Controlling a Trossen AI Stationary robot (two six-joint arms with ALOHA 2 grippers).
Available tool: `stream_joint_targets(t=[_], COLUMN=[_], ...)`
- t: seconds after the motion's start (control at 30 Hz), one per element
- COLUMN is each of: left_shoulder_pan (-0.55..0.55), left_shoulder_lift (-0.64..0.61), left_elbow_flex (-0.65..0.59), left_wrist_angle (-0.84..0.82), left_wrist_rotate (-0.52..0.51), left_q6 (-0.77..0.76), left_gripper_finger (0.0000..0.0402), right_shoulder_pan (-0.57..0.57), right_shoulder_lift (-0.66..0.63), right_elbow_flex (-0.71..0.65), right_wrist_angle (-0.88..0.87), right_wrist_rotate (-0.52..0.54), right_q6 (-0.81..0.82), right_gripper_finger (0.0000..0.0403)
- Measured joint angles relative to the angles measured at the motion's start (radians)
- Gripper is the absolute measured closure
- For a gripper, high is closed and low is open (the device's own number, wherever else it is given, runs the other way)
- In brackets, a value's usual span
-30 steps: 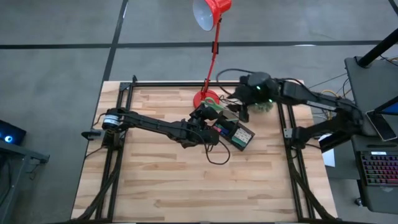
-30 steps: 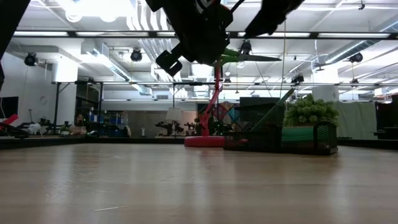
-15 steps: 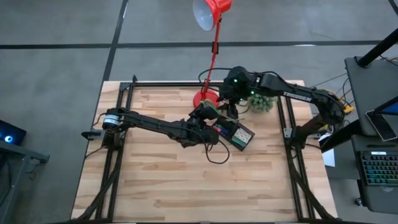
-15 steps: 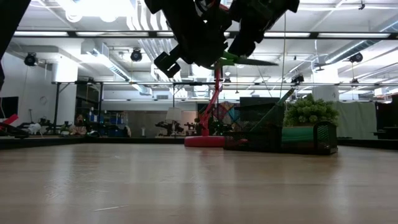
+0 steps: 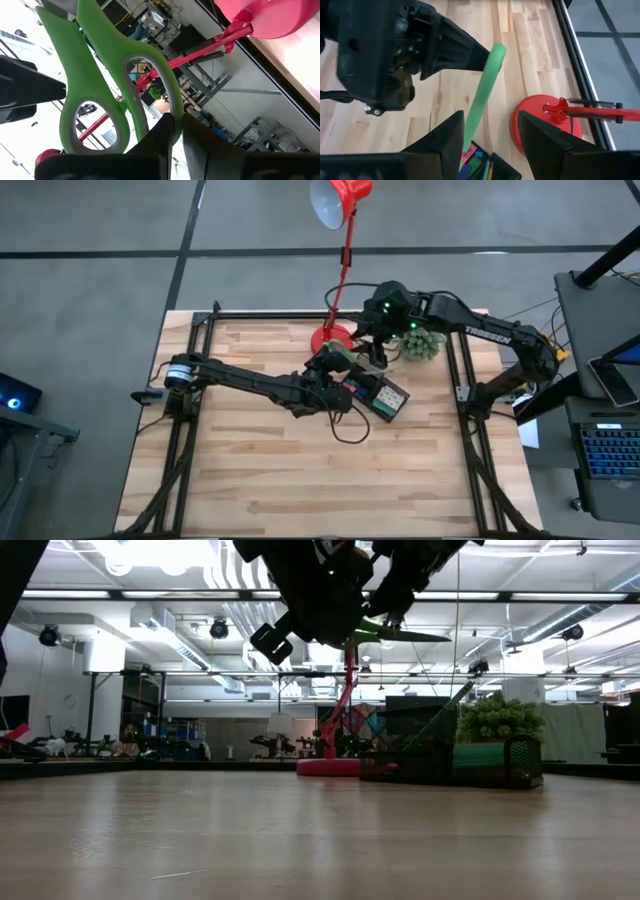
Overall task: Pick and place office supplies into organizer
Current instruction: Put the scissors into the desk organizer
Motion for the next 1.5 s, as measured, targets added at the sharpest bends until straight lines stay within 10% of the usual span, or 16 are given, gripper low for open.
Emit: stream_joint_targets(t=[0.6, 1.0, 1.5], left_shoulder_pan=[0.000, 0.000, 0.003], left_shoulder_lift=[0.000, 0.000, 0.000], left_elbow_flex=[0.002, 0.002, 0.002], left_wrist_angle=[0.097, 0.097, 0.093], left_wrist_rotate=[0.000, 0.003, 0.110], left_q6=[0.005, 0.005, -0.225], left_gripper_finger=[0.0391, 0.0391, 0.0351], right_shoulder_pan=[0.007, 0.005, 0.006], right_shoulder_lift=[0.078, 0.095, 0.077], right_elbow_flex=[-0.004, -0.002, 0.002], right_wrist_angle=[-0.018, -0.045, -0.062], right_wrist_rotate=[0.008, 0.075, 0.090], right_q6=[-0.026, -0.131, -0.157], right_gripper_finger=[0.0226, 0.0374, 0.0373])
